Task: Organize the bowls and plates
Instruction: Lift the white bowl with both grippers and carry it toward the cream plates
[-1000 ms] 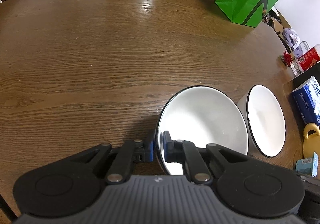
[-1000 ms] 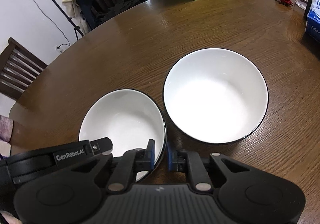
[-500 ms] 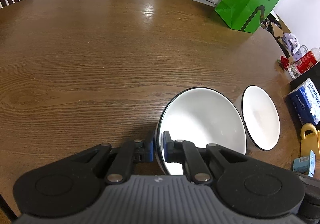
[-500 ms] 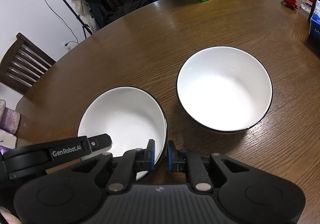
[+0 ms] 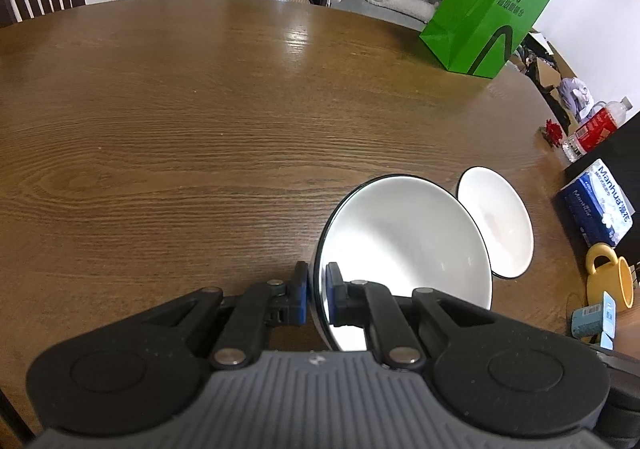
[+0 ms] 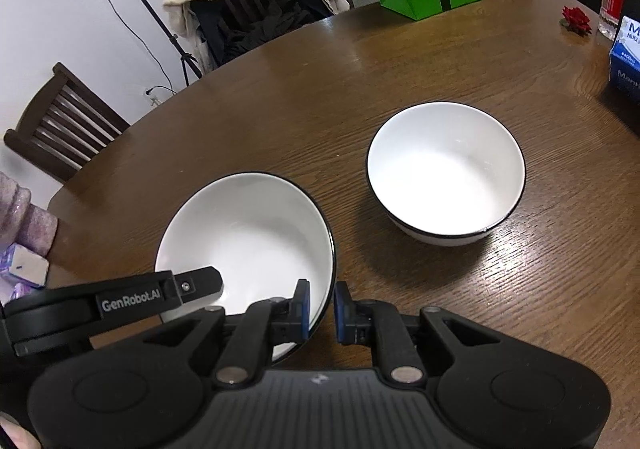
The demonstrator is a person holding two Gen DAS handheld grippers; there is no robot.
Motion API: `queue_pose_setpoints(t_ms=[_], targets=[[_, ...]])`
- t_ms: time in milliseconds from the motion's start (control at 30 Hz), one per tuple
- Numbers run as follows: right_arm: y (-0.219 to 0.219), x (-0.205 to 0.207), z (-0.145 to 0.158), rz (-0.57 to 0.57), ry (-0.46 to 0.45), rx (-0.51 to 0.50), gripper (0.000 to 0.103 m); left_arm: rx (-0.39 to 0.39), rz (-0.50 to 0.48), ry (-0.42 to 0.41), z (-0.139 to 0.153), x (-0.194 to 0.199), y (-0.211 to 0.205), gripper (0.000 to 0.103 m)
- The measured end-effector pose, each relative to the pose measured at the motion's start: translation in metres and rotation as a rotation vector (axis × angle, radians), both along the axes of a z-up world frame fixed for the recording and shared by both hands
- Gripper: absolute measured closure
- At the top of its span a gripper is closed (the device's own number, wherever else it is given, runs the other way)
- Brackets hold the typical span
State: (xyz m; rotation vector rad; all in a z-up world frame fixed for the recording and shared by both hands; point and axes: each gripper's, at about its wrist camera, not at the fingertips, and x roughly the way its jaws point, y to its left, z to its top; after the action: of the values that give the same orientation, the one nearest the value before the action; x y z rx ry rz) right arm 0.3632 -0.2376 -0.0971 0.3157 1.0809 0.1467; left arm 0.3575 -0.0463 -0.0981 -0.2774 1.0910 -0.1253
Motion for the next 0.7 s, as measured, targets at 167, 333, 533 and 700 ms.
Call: queue_pose_setpoints(t_ms=[167,333,533,700], targets=[[0.0,-0.011,0.01,0.01,-0.023,-0.001,0.091,-0.001,0.005,-0.022,0.011,-0.018,0.001,0.093],[0.001,-0.024,0.019,0.021,-0.043,-0.004,0.091,-0.003,0.007,-0.04,0.02,-0.037,0.002,0.093],[0.001,-0.041,0.028,0.035,-0.063,-0.009,0.091,-0.001,0.018,-0.052,0.028,-0.06,0.002,0.093],[0.002,-0.054,0.035,0.05,-0.077,-0.009,0.091,0.002,0.029,-0.064,0.034,-0.08,0.0,0.093]])
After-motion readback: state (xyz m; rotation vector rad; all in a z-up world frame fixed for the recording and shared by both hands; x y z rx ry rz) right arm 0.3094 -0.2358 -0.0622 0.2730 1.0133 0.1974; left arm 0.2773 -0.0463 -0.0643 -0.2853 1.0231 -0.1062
